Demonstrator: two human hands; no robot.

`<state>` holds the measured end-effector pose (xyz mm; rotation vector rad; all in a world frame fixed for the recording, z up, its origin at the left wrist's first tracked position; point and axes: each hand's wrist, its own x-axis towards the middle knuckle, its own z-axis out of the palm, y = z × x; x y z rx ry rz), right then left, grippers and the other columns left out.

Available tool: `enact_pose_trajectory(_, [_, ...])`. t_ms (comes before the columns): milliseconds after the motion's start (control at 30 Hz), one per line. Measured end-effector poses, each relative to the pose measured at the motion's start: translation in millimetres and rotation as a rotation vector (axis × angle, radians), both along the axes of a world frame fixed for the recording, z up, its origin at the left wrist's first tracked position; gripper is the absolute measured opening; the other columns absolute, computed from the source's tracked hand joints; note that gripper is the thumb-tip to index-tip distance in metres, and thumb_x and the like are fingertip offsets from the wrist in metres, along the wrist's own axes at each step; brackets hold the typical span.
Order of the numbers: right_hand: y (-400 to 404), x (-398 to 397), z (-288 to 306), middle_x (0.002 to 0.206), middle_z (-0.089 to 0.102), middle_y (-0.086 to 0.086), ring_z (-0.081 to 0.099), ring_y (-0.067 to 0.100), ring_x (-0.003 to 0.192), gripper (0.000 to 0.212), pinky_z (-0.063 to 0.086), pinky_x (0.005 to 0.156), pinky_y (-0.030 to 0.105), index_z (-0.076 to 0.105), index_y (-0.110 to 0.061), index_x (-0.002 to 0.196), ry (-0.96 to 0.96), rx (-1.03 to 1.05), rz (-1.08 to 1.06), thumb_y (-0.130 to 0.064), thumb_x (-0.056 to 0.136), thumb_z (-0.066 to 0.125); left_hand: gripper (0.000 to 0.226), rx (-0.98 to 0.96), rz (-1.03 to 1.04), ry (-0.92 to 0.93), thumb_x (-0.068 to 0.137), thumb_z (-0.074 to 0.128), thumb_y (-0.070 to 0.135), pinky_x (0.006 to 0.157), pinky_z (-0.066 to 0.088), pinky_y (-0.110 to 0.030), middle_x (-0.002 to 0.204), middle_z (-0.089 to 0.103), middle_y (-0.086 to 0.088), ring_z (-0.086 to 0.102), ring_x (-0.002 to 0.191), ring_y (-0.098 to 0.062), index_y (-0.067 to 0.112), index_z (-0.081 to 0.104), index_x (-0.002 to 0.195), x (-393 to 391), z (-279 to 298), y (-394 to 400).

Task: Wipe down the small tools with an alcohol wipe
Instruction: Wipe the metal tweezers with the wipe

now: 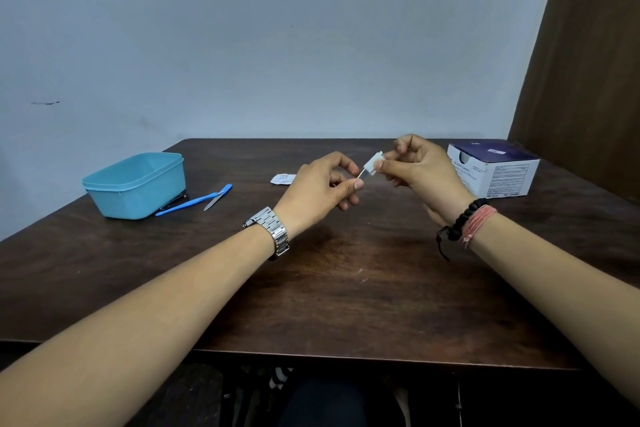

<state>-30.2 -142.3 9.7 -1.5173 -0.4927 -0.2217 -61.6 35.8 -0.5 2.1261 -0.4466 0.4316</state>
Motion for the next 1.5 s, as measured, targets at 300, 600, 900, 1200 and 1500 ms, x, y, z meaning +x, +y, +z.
enact_pose_trajectory(300, [-7.0, 5.6, 5.6, 0.076, 0.062, 0.000, 0.051, 0.005, 0.051, 0.029, 0.041, 0.051, 0.018, 0.047, -0.019, 0.083, 0.027, 0.210, -0.079, 0.002, 0.085, 0.066, 0.011, 0.052, 0.014, 0.000, 0.097, 0.055, 0.019, 0.060, 0.045, -0.012, 0.075, 0.074, 0.001, 0.064, 0.058, -0.007, 0.014, 0.065, 0.098, 4.4, -3.3, 1.7])
enact_pose_trajectory(600, [0.4, 1.1, -0.9, 0.068, 0.065, -0.010, 0.055, 0.005, 0.055, 0.020, 0.044, 0.054, 0.018, 0.058, -0.018, 0.091, -0.043, -0.060, -0.062, -0.006, 0.083, 0.071, 0.016, 0.100, 0.008, -0.002, 0.099, 0.051, 0.021, 0.061, 0.046, -0.012, 0.079, 0.075, 0.004, 0.068, 0.063, -0.007, 0.014, 0.065, 0.100, 4.1, -3.0, 1.6])
enact_pose_trajectory(900, [1.8, -0.9, -1.9, 0.076, 0.064, -0.001, 0.056, 0.003, 0.054, 0.026, 0.044, 0.054, 0.019, 0.052, -0.019, 0.089, -0.037, -0.113, -0.027, -0.003, 0.082, 0.072, 0.012, 0.063, -0.014, 0.004, 0.099, 0.053, 0.019, 0.061, 0.050, -0.014, 0.081, 0.075, 0.001, 0.070, 0.065, -0.009, 0.012, 0.062, 0.100, 3.3, -2.5, 1.0])
enact_pose_trajectory(1200, [1.5, -1.2, -1.4, 0.079, 0.066, 0.002, 0.057, 0.006, 0.055, 0.033, 0.044, 0.055, 0.020, 0.046, -0.018, 0.090, -0.008, -0.101, -0.021, -0.001, 0.081, 0.073, 0.008, 0.030, -0.028, -0.001, 0.098, 0.053, 0.016, 0.064, 0.054, -0.021, 0.081, 0.075, 0.000, 0.070, 0.066, -0.011, 0.011, 0.058, 0.102, 4.7, -2.9, 0.5])
enact_pose_trajectory(1500, [-9.0, 4.5, 9.3, 0.069, 0.062, -0.006, 0.051, 0.005, 0.051, 0.031, 0.042, 0.051, 0.019, 0.047, -0.018, 0.093, 0.001, 0.127, -0.148, -0.001, 0.082, 0.070, 0.003, 0.071, -0.014, 0.008, 0.097, 0.054, 0.016, 0.067, 0.051, -0.020, 0.080, 0.075, 0.006, 0.065, 0.068, -0.005, 0.017, 0.057, 0.098, 10.6, -6.7, 2.4])
